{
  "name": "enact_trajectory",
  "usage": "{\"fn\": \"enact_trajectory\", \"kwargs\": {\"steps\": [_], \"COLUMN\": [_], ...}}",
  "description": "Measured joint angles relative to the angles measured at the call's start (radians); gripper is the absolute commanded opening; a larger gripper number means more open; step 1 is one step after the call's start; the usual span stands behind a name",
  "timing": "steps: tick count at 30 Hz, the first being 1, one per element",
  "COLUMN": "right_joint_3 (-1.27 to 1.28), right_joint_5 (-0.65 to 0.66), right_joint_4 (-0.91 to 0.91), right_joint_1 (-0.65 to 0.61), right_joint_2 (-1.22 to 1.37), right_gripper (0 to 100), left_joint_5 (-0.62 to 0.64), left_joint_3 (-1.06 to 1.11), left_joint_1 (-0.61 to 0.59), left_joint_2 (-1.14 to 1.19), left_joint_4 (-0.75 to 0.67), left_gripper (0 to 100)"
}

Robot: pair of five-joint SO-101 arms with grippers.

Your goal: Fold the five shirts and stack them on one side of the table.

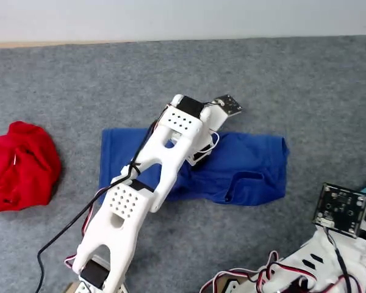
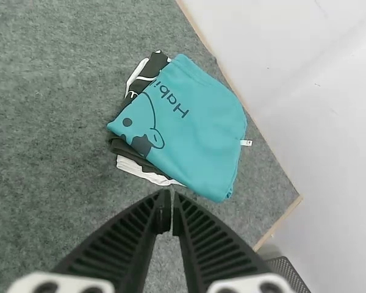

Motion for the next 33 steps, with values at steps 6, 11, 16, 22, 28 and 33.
{"fn": "enact_trajectory", "kwargs": {"steps": [6, 11, 16, 22, 28, 33], "right_joint_3": [0.000, 0.000, 0.000, 0.000, 0.000, 0.000], "right_joint_5": [0.000, 0.000, 0.000, 0.000, 0.000, 0.000], "right_joint_4": [0.000, 0.000, 0.000, 0.000, 0.000, 0.000], "right_joint_1": [0.000, 0.000, 0.000, 0.000, 0.000, 0.000], "right_joint_2": [0.000, 0.000, 0.000, 0.000, 0.000, 0.000], "right_gripper": [1.1, 1.1, 1.1, 1.1, 1.1, 1.1], "left_joint_5": [0.037, 0.057, 0.057, 0.057, 0.060, 0.060], "left_joint_3": [-0.049, -0.097, -0.097, -0.061, 0.092, 0.130], "left_joint_1": [0.018, 0.017, 0.041, 0.106, 0.239, 0.281], "left_joint_2": [0.002, -0.055, -0.144, -0.229, -0.270, -0.270], "left_joint_4": [0.000, 0.000, 0.000, 0.000, 0.003, 0.003], "left_gripper": [19, 23, 23, 23, 23, 23]}}
